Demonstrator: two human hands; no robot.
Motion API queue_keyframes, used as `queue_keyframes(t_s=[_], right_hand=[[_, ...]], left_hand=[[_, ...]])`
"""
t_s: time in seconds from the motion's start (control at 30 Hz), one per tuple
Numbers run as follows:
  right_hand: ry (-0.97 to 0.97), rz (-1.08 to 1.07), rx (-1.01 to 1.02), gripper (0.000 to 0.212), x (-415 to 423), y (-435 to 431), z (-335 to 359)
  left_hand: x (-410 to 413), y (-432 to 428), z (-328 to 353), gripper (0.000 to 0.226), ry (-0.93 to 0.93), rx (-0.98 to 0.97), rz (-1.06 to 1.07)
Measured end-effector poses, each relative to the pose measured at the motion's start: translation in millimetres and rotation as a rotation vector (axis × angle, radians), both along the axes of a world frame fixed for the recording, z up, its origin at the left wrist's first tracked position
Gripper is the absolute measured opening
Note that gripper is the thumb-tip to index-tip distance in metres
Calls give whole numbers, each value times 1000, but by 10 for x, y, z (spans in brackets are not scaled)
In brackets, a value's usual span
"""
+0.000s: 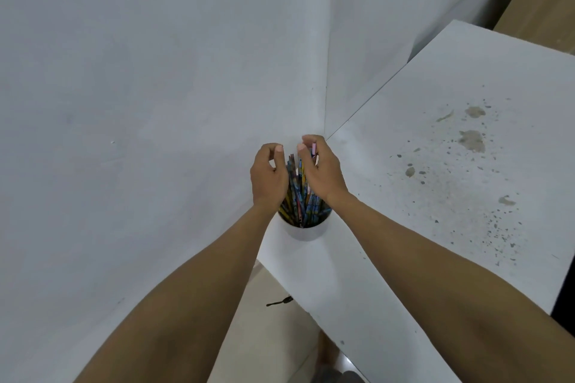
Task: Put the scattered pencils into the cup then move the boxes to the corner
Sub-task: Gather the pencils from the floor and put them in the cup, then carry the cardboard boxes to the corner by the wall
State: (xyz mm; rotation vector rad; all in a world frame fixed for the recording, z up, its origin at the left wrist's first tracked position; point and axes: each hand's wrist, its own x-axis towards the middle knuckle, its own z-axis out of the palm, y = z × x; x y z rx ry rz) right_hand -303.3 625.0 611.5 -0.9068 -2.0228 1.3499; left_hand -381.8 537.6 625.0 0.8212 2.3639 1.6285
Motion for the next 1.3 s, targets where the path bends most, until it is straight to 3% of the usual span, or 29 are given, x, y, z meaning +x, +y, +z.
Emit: queue_keyframes(t_s=[0.13, 0.43, 0.6, 0.73, 0.87, 1.3], right_hand=[[-90, -94, 124, 49, 108, -59, 76], [-198, -186, 341, 40, 644, -434, 310], [-222, -154, 390, 28, 992, -980, 322], [-316, -119, 449, 31, 1410, -1544, 181], [-427, -72, 464, 37, 1860, -1969, 37], [-449, -99, 370, 39, 3144, -2833, -485]], left_hand=[[72, -123, 91, 17, 67, -13, -41], [455, -795, 252, 15, 83, -44, -166], [759, -1247, 208, 12, 138, -36, -247], [1132, -1604, 65, 13, 176, -69, -338], [1509, -1937, -83, 16, 219, -113, -441], [2512, -2831, -736, 19, 101, -234, -587]])
